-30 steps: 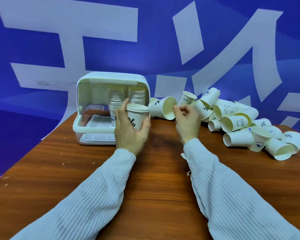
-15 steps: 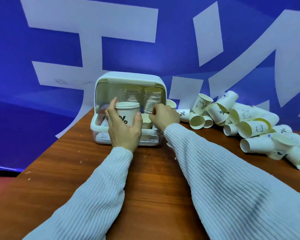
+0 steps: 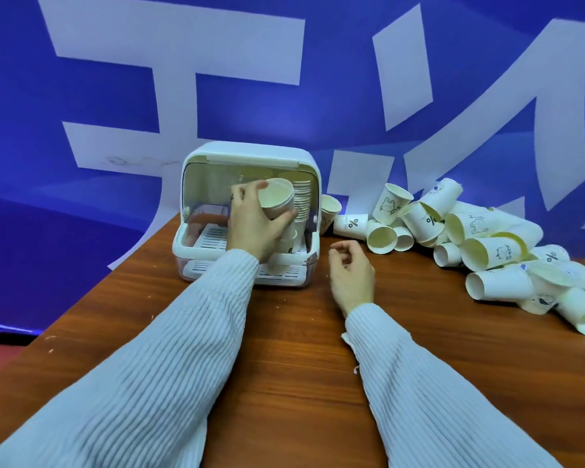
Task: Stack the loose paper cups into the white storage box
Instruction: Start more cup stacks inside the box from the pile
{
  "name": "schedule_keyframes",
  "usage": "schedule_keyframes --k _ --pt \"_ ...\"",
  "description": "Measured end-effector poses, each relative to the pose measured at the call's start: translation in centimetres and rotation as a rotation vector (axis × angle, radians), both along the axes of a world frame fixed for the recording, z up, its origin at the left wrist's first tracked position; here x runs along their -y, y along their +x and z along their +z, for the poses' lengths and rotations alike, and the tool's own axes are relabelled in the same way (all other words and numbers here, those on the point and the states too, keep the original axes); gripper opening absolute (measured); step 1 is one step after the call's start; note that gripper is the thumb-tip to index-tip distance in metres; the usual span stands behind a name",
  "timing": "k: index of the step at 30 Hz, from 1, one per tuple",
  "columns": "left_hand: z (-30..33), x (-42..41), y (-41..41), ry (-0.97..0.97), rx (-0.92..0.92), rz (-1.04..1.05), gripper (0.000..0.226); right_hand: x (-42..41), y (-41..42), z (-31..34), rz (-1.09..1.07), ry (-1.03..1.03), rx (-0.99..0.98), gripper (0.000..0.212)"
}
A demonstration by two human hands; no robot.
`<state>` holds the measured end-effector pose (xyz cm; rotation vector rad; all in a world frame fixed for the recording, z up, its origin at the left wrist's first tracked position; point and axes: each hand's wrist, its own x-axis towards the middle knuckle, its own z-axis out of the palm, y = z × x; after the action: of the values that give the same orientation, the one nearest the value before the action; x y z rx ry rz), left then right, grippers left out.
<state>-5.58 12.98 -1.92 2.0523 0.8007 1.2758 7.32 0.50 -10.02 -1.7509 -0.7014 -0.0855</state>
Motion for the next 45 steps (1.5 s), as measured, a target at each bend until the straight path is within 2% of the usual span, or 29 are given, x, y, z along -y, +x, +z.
schedule_keyframes --k 4,7,8,12,14,16,18,20,23,27,29,31,33,37,42,45 --pt "-1.0 -1.2 1.3 0.042 -0.382 0.004 0.089 -0.4 0.2 -0.5 0.052 -0.028 0.003 0.007" --pt "-2.1 -1.3 1.2 0.191 -0.669 0.125 0.083 -0.6 0.4 -0.7 0.067 -0.016 0.000 0.007" --pt "-2.4 -1.2 1.2 0.247 -0.749 0.153 0.088 -0.7 0.5 -0.7 0.071 -0.010 -0.003 0.007" --pt "-2.7 -0.7 1.3 0.339 -0.871 0.180 0.110 -0.7 0.5 -0.9 0.064 0.049 -0.033 0.008" --pt "-3.2 -0.4 1.4 0.372 -0.802 0.221 0.103 -0.9 0.8 -0.5 0.037 0.094 -0.028 0.004" --pt "-4.3 0.4 1.4 0.475 -0.587 0.274 0.081 -1.3 1.7 0.2 -0.015 0.125 0.004 0.005" --pt "-5.8 1.7 1.7 0.608 -0.344 0.253 0.062 -2.1 3.5 0.5 -0.065 0.069 0.083 0.010" --pt "-7.0 2.7 2.4 0.721 -0.231 0.201 0.056 -3.1 5.5 0.0 -0.089 -0.049 0.207 0.019" --pt "-7.5 3.4 3.2 0.807 -0.187 0.157 0.056 -5.4 8.2 -0.5 -0.096 -0.160 0.354 0.032" --pt "-7.8 3.3 3.6 0.829 -0.169 0.132 0.055 -8.7 10.9 -0.4 -0.161 -0.309 0.471 0.045" --pt "-7.9 3.1 3.8 0.824 -0.183 0.133 0.055 -9.6 12.0 -0.7 -0.162 -0.400 0.472 0.045" --pt "-7.9 2.9 3.8 0.812 -0.194 0.141 0.055 -9.8 12.5 -1.0 -0.169 -0.430 0.485 0.036" --pt "-7.8 2.8 3.8 0.808 -0.201 0.143 0.054 -9.5 12.3 -1.0 -0.193 -0.374 0.492 0.026" --pt "-7.8 3.0 3.5 0.821 -0.210 0.122 0.054 -6.8 10.3 -0.6 -0.241 -0.133 0.346 0.026" --pt "-7.5 4.0 3.1 0.857 -0.219 0.031 0.058 -1.4 7.3 -0.3 -0.208 0.140 0.126 0.021" --pt "-7.3 5.1 2.8 0.886 -0.232 -0.076 0.064 2.0 4.4 -0.2 -0.146 0.212 0.085 0.020"
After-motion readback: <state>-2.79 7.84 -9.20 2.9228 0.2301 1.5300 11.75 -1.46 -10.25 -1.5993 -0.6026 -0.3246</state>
